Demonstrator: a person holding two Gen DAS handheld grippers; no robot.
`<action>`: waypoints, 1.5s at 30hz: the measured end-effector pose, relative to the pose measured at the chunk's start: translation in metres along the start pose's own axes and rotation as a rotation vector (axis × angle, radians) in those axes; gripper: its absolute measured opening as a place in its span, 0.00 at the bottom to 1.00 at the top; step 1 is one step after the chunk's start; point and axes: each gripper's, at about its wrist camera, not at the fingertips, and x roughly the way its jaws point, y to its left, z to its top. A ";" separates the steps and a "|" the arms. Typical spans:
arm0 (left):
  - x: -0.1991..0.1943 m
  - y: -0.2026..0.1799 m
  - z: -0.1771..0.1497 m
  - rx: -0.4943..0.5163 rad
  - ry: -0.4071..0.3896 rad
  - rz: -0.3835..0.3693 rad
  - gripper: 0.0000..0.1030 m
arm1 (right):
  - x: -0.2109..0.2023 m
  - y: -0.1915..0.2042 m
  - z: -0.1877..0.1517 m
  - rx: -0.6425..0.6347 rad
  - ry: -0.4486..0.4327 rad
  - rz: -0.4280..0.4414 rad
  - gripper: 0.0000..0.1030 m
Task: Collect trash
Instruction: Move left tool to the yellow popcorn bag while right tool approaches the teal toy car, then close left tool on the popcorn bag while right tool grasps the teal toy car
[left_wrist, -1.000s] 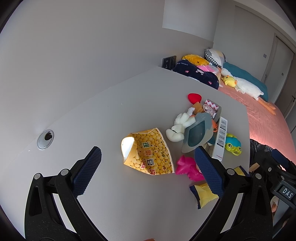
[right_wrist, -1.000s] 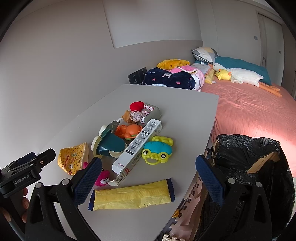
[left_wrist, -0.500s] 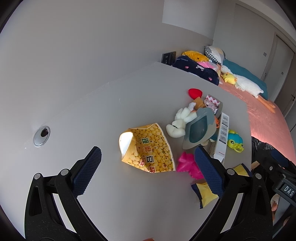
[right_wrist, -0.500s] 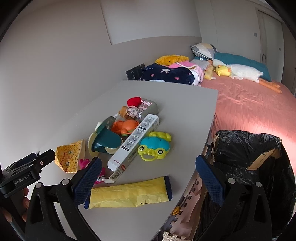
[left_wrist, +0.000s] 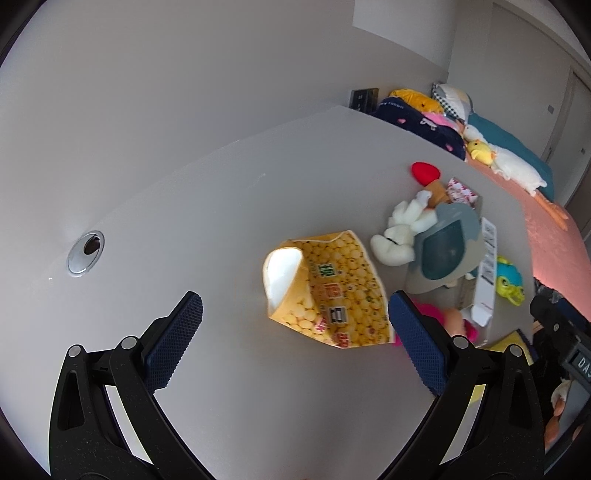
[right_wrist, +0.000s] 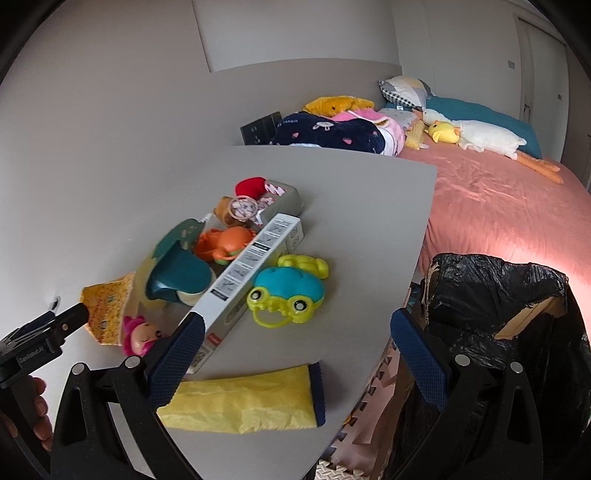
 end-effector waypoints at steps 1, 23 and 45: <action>0.002 0.001 0.000 0.002 -0.001 0.004 0.94 | 0.005 0.000 0.001 -0.004 0.006 -0.009 0.96; 0.038 0.020 0.010 -0.043 0.057 -0.014 0.71 | 0.066 0.000 0.019 -0.026 0.079 -0.049 0.77; 0.012 0.026 0.011 -0.094 -0.066 -0.089 0.20 | 0.034 -0.004 0.020 -0.021 0.005 -0.016 0.53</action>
